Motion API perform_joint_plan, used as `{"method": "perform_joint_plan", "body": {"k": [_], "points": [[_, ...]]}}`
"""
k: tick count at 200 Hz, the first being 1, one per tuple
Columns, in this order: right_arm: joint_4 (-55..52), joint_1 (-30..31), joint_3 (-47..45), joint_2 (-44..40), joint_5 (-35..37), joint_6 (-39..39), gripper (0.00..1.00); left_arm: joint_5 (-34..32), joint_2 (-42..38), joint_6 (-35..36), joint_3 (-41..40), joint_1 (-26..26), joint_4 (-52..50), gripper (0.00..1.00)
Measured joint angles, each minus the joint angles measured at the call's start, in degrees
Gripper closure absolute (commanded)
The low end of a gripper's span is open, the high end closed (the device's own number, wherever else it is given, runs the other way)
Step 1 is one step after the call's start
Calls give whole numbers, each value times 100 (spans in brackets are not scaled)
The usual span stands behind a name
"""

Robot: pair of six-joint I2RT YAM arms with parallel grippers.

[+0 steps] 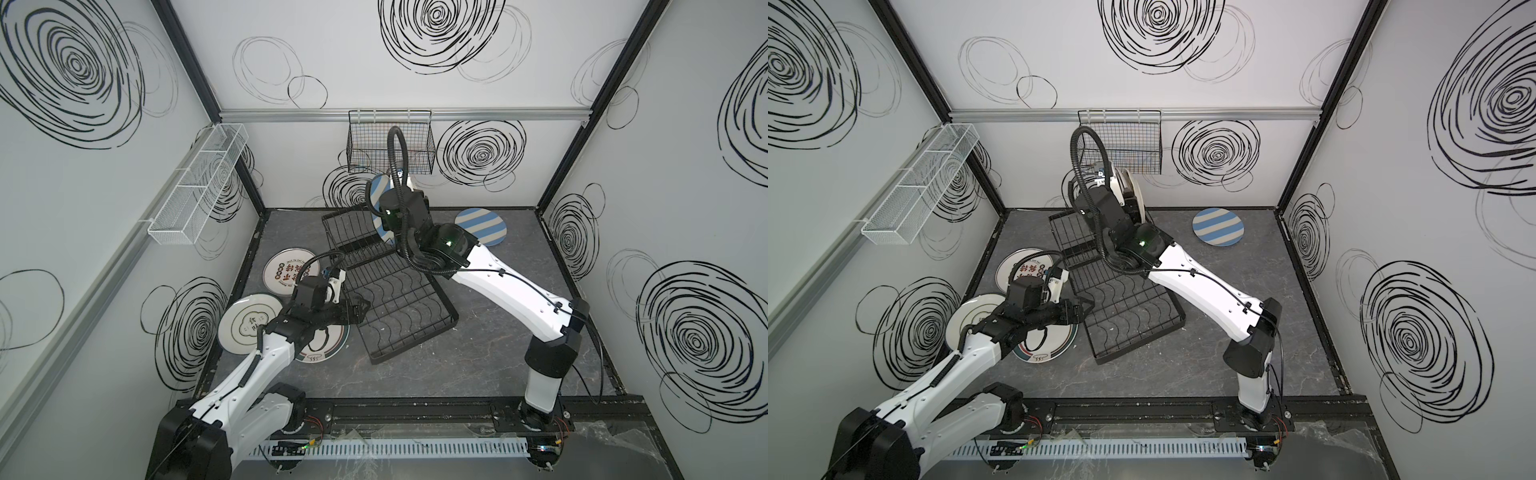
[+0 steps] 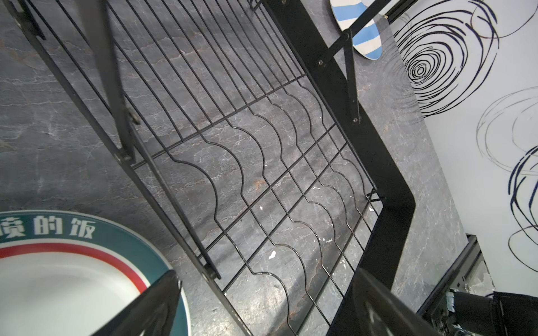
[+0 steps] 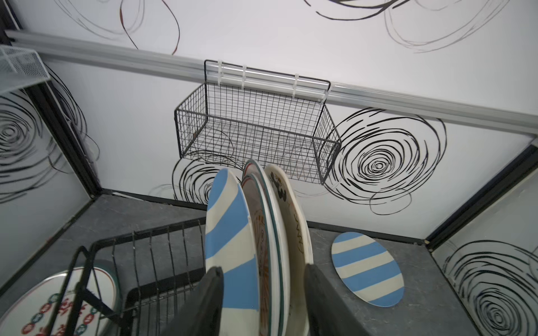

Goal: Load plates into a dish rack
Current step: Pick up the plate from the top-right of the table.

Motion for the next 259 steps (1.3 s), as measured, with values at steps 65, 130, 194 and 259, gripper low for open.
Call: {"method": "perform_joint_plan", "body": {"k": [65, 130, 194, 259], "points": [[863, -2218, -3528, -2935, -1937, 758, 30, -68, 105, -2, 0, 24, 2, 4], [2667, -5425, -7593, -3698, -5108, 2059, 27, -133, 166, -216, -90, 55, 186, 4], [3842, -6671, -7444, -1298, -7202, 2708, 23, -249, 192, -479, -330, 55, 483, 4], [4557, -6900, -6507, 481, -8017, 3047, 22, -413, 197, -608, -487, 55, 754, 4]]}}
